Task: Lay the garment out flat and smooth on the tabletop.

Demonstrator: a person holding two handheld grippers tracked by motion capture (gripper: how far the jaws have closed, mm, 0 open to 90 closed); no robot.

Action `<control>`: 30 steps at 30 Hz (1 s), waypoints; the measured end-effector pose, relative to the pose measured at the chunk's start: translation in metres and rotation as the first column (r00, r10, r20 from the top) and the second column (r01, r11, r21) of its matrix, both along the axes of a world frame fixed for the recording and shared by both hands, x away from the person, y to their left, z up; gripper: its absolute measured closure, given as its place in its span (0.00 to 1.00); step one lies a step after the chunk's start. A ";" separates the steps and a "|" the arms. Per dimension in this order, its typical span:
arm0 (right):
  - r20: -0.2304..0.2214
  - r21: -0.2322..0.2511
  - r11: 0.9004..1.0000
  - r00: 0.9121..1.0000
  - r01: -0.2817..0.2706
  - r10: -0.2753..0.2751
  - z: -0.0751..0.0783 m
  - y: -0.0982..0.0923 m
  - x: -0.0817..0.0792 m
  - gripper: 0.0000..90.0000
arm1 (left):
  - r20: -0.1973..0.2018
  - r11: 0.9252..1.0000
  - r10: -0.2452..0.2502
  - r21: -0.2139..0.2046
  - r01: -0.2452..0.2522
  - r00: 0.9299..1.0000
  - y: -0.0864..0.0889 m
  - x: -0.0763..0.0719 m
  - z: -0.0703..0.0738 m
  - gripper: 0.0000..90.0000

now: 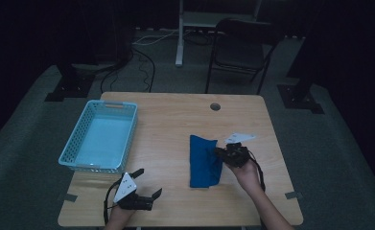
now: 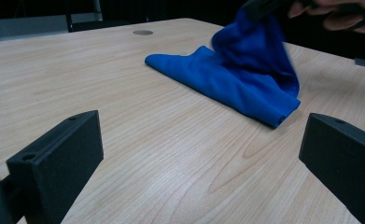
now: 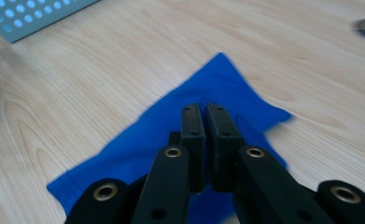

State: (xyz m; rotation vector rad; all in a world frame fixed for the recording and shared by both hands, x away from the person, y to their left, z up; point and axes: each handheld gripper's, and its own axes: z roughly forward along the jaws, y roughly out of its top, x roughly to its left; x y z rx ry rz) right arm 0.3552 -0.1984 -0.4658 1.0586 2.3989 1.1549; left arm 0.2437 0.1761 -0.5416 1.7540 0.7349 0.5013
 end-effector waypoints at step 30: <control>-0.111 0.196 0.921 0.941 0.337 -0.321 -0.070 -0.164 -0.078 0.22 | -0.151 0.993 -0.032 0.112 0.049 0.988 -0.067 0.042 0.030 0.00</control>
